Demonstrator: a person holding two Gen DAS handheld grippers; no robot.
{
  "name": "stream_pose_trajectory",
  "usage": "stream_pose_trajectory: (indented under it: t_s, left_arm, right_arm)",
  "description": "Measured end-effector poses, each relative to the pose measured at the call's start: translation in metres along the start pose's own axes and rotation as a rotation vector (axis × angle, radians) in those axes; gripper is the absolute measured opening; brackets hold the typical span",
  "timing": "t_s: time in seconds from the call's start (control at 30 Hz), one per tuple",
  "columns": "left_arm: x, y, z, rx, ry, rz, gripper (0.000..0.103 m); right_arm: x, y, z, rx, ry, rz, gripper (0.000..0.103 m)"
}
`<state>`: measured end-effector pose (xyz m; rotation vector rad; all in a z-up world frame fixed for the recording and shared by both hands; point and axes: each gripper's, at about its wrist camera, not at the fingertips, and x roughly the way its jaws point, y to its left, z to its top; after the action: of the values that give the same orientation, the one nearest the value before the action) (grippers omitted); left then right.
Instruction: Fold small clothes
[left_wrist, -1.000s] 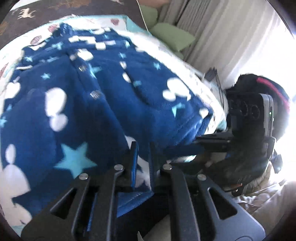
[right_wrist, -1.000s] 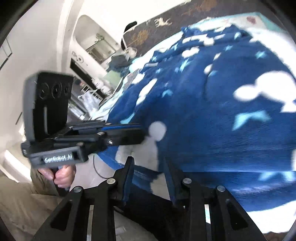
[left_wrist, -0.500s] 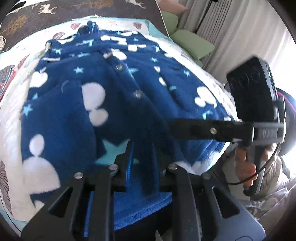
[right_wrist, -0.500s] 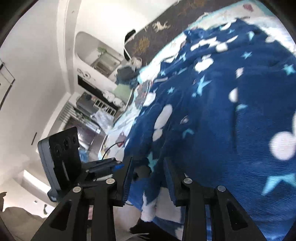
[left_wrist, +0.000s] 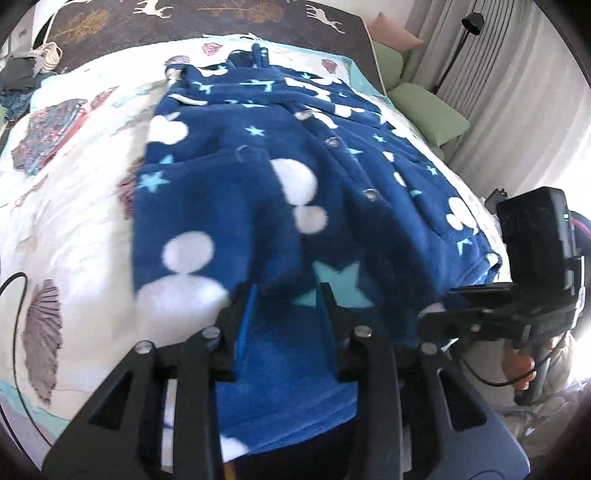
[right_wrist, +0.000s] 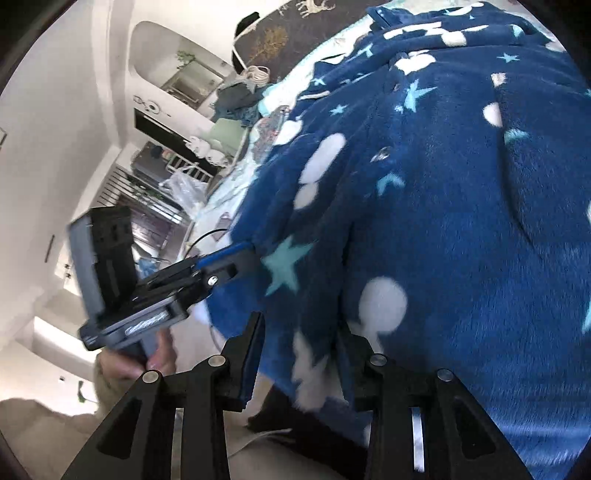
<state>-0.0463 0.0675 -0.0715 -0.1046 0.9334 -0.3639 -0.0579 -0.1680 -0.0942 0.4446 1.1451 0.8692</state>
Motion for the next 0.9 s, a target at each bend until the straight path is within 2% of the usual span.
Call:
stream_pose_trajectory:
  t_s: [0.07, 0.1, 0.13, 0.2, 0.27, 0.3, 0.33, 0.4, 0.47, 0.5, 0.53, 0.6, 0.63, 0.77, 0.9]
  left_arm:
    - [0.001, 0.004, 0.001, -0.021, 0.000, -0.015, 0.035]
    - [0.000, 0.005, 0.002, -0.031, -0.004, -0.017, 0.035]
    - [-0.002, 0.006, 0.003, -0.038, -0.010, -0.019, 0.035]
    - [-0.008, 0.005, 0.002, -0.038, -0.024, -0.011, 0.035]
    - [-0.016, 0.005, 0.002, -0.030, -0.039, -0.009, 0.036]
    - [-0.019, 0.005, 0.002, -0.026, -0.046, -0.006, 0.040]
    - [-0.021, 0.005, 0.002, -0.019, -0.052, 0.000, 0.045]
    - [-0.018, 0.004, 0.001, 0.010, -0.043, 0.013, 0.047]
    - [-0.003, 0.002, -0.003, 0.044, 0.011, 0.059, 0.047]
    - [0.004, 0.003, -0.006, 0.059, 0.035, 0.090, 0.047]
    - [0.007, 0.003, -0.008, 0.065, 0.044, 0.100, 0.047]
    - [0.005, 0.001, -0.010, 0.080, 0.025, 0.113, 0.047]
    - [0.002, 0.000, -0.010, 0.089, 0.023, 0.119, 0.047]
    - [-0.005, 0.007, -0.010, 0.100, 0.034, 0.155, 0.047]
    - [-0.016, 0.010, -0.013, 0.074, 0.017, 0.169, 0.047]
  right_arm:
    - [0.005, 0.000, 0.002, 0.006, 0.004, 0.023, 0.036]
    - [0.011, 0.000, 0.004, 0.017, 0.003, 0.027, 0.030]
    - [0.015, -0.002, 0.007, 0.029, -0.003, 0.042, 0.005]
    - [0.014, -0.003, 0.012, 0.058, -0.034, 0.070, 0.005]
    - [-0.009, 0.009, 0.009, 0.034, -0.094, 0.115, 0.005]
    - [-0.021, 0.016, 0.008, 0.010, -0.126, 0.110, 0.005]
    - [-0.036, 0.022, 0.006, -0.020, -0.159, 0.079, 0.006]
    - [-0.052, 0.017, 0.001, -0.033, -0.173, 0.006, 0.006]
    - [-0.043, -0.008, -0.006, 0.023, -0.103, -0.088, 0.007]
    - [-0.030, -0.029, -0.014, 0.084, -0.051, -0.173, 0.008]
    - [-0.024, -0.040, -0.020, 0.120, -0.031, -0.184, 0.008]
    - [-0.030, -0.053, -0.032, 0.176, -0.062, -0.093, 0.010]
    - [-0.037, -0.051, -0.034, 0.170, -0.076, -0.075, 0.012]
    - [-0.072, -0.034, -0.038, 0.052, -0.133, -0.179, 0.019]
    - [-0.095, -0.035, -0.036, 0.032, -0.192, -0.230, 0.019]
